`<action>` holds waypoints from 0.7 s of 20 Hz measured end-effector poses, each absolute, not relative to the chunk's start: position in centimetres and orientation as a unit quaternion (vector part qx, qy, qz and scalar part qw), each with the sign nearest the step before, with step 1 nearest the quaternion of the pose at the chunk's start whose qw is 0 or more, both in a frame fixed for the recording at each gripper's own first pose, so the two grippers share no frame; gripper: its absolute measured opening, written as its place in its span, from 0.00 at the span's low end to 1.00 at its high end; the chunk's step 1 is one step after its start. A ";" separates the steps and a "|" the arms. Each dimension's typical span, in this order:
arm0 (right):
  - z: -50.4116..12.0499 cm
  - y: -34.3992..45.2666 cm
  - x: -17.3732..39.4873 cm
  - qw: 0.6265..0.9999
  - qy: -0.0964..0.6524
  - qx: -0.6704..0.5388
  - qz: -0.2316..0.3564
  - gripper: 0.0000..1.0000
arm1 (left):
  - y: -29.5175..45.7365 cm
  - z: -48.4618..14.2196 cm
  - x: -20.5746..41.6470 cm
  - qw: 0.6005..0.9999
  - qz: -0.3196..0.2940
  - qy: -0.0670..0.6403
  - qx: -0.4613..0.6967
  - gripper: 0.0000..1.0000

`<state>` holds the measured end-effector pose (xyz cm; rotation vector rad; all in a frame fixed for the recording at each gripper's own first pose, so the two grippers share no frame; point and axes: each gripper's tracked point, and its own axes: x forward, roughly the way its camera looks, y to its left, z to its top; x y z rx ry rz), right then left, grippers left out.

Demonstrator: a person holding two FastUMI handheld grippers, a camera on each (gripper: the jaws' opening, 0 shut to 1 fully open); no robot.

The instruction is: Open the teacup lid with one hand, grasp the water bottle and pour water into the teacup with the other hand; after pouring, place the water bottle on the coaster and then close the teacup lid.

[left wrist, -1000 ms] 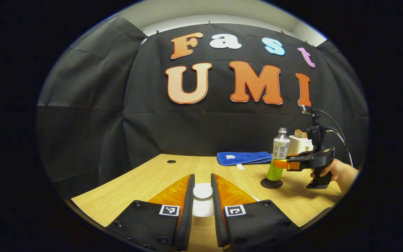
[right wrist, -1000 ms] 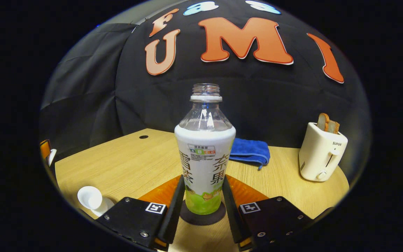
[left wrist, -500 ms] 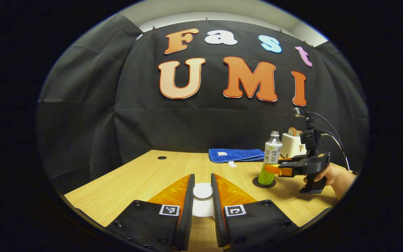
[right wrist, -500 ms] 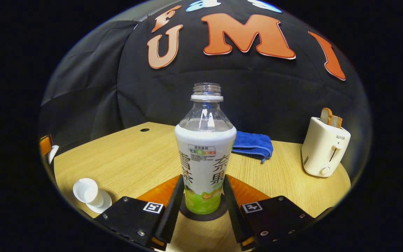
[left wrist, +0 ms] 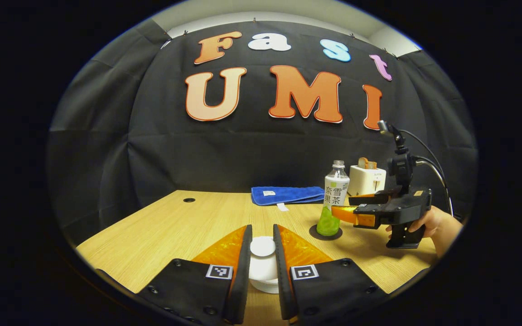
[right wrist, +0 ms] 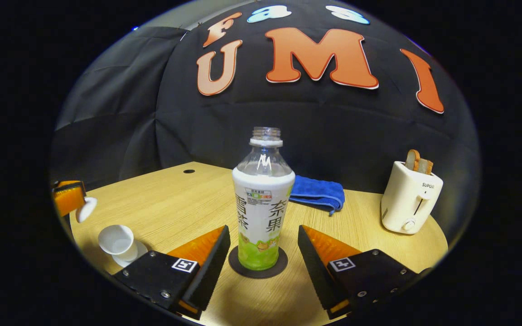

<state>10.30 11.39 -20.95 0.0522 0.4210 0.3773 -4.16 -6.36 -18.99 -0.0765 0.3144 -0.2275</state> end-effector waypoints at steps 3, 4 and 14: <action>-19.5 10.9 9.2 0.963 0.192 0.029 0.188 0.93 | -7.4 -19.6 -3.9 0.979 -0.123 0.159 -0.040 0.33; -19.0 10.7 8.9 0.964 0.186 0.031 0.189 0.94 | -7.6 -19.9 -3.7 0.978 -0.124 0.161 -0.039 0.31; -16.3 8.9 5.8 0.969 0.157 0.040 0.184 0.96 | -8.9 -24.4 -3.3 0.968 -0.132 0.211 -0.022 0.31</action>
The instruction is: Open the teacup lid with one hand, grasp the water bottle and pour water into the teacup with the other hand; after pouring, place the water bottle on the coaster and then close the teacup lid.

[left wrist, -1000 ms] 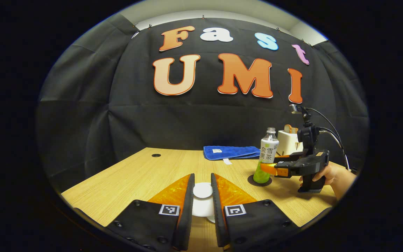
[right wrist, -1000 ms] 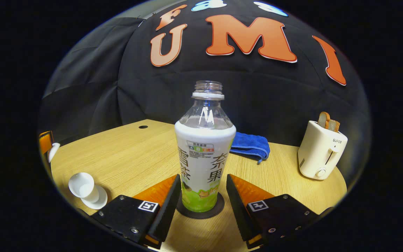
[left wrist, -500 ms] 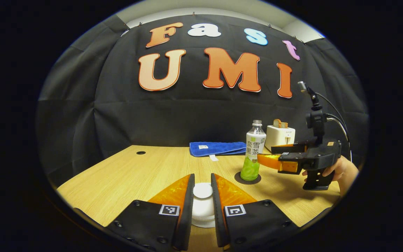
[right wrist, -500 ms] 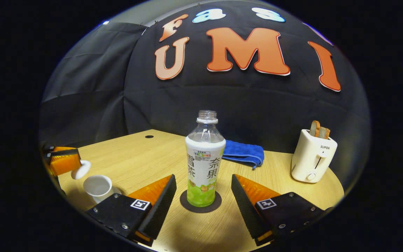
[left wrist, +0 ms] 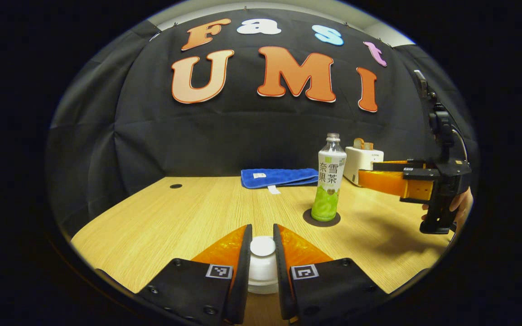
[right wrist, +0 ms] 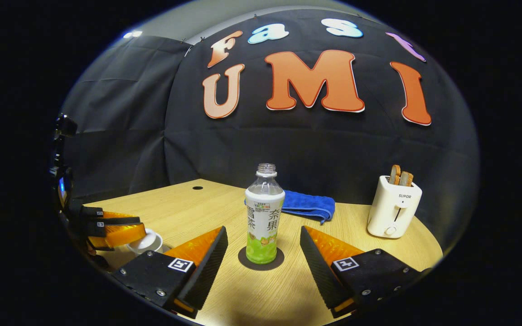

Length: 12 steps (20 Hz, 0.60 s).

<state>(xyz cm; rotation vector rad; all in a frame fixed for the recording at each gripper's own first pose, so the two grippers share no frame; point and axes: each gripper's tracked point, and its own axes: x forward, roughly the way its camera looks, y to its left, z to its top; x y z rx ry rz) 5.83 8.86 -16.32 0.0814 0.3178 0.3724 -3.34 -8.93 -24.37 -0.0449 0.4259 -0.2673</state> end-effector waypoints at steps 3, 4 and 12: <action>-16.1 8.4 5.0 0.969 0.155 0.042 0.186 0.96 | -8.9 -24.9 -3.3 0.968 -0.130 0.214 -0.013 0.33; -16.1 8.3 4.8 0.970 0.155 0.042 0.184 0.96 | -8.9 -24.8 -3.1 0.969 -0.129 0.212 -0.012 0.33; -14.9 7.6 3.7 0.973 0.140 0.037 0.180 0.96 | -9.0 -24.8 -3.2 0.967 -0.129 0.218 -0.001 0.45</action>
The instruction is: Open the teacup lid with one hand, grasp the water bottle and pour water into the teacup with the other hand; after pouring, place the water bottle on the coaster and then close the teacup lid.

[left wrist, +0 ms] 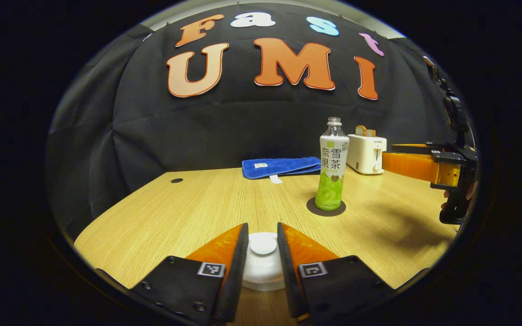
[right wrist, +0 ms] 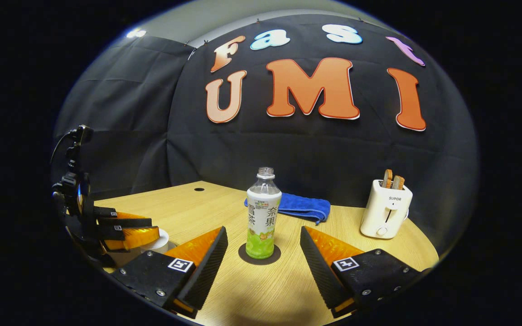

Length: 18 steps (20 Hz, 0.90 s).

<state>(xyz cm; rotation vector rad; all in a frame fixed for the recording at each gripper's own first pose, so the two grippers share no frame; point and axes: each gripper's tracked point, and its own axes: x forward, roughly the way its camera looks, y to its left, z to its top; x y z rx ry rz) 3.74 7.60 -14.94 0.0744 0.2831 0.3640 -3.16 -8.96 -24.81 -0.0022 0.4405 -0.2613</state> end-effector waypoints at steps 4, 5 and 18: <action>-13.4 7.4 3.1 0.975 0.125 0.047 0.177 0.97 | -8.5 -22.3 -2.7 0.974 -0.120 0.190 -0.004 0.68; -12.9 7.3 3.0 0.976 0.120 0.048 0.177 0.97 | -8.4 -21.6 -2.6 0.976 -0.118 0.181 -0.005 0.76; -4.2 4.9 1.1 0.988 0.031 0.049 0.141 0.97 | -5.5 -8.6 -0.2 0.995 -0.070 0.063 -0.029 0.97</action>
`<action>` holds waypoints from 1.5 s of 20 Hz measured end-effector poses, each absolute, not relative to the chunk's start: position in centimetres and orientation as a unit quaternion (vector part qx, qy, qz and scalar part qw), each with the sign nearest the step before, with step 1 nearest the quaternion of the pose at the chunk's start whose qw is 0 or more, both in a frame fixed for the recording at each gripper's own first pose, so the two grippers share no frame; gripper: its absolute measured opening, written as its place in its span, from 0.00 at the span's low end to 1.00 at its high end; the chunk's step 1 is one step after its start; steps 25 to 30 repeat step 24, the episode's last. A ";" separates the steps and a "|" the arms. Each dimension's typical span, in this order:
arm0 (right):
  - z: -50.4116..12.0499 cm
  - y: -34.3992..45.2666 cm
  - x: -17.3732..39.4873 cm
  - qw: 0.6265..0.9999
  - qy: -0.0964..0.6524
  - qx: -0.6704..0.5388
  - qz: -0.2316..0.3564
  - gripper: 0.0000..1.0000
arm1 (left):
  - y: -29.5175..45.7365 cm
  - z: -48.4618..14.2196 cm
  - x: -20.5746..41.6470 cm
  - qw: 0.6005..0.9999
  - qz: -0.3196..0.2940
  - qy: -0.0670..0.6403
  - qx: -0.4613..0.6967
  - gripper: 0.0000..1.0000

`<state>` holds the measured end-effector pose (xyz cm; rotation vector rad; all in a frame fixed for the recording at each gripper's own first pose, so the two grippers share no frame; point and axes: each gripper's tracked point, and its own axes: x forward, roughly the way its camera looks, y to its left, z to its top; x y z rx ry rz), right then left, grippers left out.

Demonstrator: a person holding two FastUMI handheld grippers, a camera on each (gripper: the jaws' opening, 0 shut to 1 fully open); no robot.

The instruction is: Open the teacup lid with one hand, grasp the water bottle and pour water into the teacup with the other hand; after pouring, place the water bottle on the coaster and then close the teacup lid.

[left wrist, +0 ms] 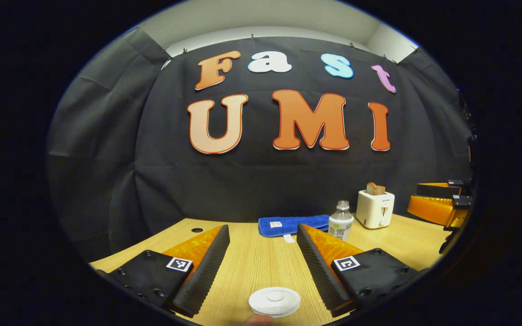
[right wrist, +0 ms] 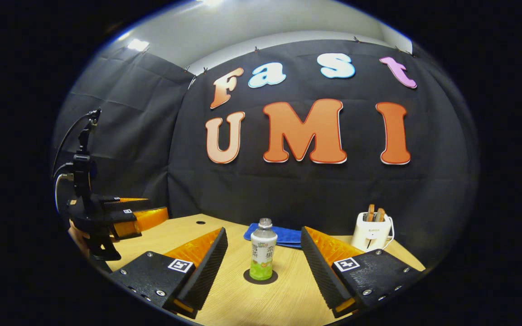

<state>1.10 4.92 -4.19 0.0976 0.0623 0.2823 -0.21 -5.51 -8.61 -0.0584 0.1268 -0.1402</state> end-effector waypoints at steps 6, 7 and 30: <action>-2.6 3.9 0.3 0.994 0.014 0.029 0.103 0.97 | -4.6 -4.0 -0.2 0.998 -0.053 0.013 -0.024 0.95; -2.5 3.8 0.3 0.994 0.014 0.028 0.101 0.97 | -4.5 -3.8 -0.3 0.998 -0.050 0.010 -0.024 0.97; -2.3 4.0 -0.5 0.996 0.019 0.015 0.087 0.98 | -3.2 -3.3 -0.6 0.999 -0.034 0.009 -0.034 0.97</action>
